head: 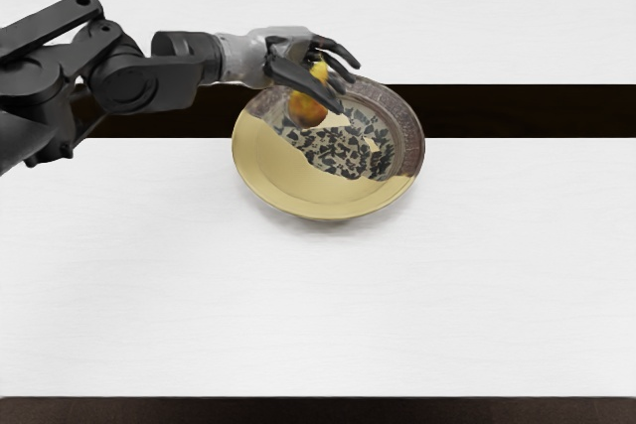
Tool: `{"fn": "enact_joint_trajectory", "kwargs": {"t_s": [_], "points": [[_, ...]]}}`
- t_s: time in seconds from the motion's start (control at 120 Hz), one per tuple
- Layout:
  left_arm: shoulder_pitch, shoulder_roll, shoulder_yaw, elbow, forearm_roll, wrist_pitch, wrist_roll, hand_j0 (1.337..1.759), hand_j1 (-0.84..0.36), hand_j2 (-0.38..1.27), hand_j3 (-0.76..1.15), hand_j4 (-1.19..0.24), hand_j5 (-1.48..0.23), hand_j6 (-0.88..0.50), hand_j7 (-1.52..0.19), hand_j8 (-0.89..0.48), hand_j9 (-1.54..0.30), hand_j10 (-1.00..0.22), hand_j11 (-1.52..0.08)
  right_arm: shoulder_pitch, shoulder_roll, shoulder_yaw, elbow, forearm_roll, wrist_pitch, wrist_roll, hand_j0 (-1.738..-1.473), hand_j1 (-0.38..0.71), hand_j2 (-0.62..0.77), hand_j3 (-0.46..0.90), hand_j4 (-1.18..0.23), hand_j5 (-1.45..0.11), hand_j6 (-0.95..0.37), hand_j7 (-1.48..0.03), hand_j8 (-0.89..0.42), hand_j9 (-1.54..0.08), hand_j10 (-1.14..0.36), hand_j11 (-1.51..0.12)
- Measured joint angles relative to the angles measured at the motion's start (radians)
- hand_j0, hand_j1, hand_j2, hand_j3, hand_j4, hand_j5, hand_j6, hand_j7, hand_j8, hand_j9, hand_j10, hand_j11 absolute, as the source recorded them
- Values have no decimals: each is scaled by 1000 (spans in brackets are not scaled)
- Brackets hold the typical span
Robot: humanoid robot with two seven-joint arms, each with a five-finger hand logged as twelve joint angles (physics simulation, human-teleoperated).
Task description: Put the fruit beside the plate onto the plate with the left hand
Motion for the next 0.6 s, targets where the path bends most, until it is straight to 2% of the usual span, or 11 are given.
{"fn": "enact_joint_trajectory", "kwargs": {"t_s": [0.083,0.175,0.283,0.425,0.458,0.525,0.575,0.6], "points": [[-1,-7,9,0,1,30,1,1657,-83,299,0,-322,-411,-322,-412,-320,-415,-211,-429,0,0,0,1,0,0,0,-1658,-335,-2,0,-12,-15,-12,-15,-12,-15,-12,-15],[2,-5,13,0,1,45,1,1657,69,192,0,-209,-267,-209,-268,-208,-270,-139,-278,0,0,0,1,0,0,0,-1658,-335,-2,0,-12,-15,-12,-15,-12,-15,-12,-15],[7,-1,16,0,1,52,2,1658,180,114,0,-127,-162,-127,-163,-127,-164,-86,-169,0,0,0,1,0,0,0,-1658,-335,-2,0,-12,-15,-12,-15,-12,-15,-11,-15],[9,20,17,0,1,54,2,1658,259,58,0,-69,-88,-69,-88,-69,-88,-48,-91,0,0,0,2,0,1,0,-1658,-335,-2,0,-12,-15,-12,-15,-12,-15,-12,-15],[9,47,16,0,-3,54,2,1658,271,50,0,-61,-76,-61,-76,-60,-77,-43,-79,0,0,0,2,0,1,0,-1658,-335,-2,0,-12,-15,-12,-15,-12,-15,-12,-15],[8,172,4,-5,-28,24,3,1658,290,36,0,-46,-58,-46,-58,-46,-58,-33,-60,0,0,0,2,0,1,0,-1658,-335,-2,0,-12,-15,-12,-15,-12,-15,-12,-15],[10,302,-2,-9,-87,-58,28,1658,300,29,0,-37,-48,-37,-48,-37,-48,-27,-49,0,0,0,2,0,1,0,-1658,-335,-2,0,-12,-15,-12,-15,-12,-15,-12,-15],[34,361,-4,-11,-132,-88,47,1658,305,26,0,-34,-44,-34,-44,-33,-44,-25,-45,0,0,0,2,0,1,0,-1658,-335,-2,0,-12,-15,-12,-15,-12,-15,-12,-15]]}}
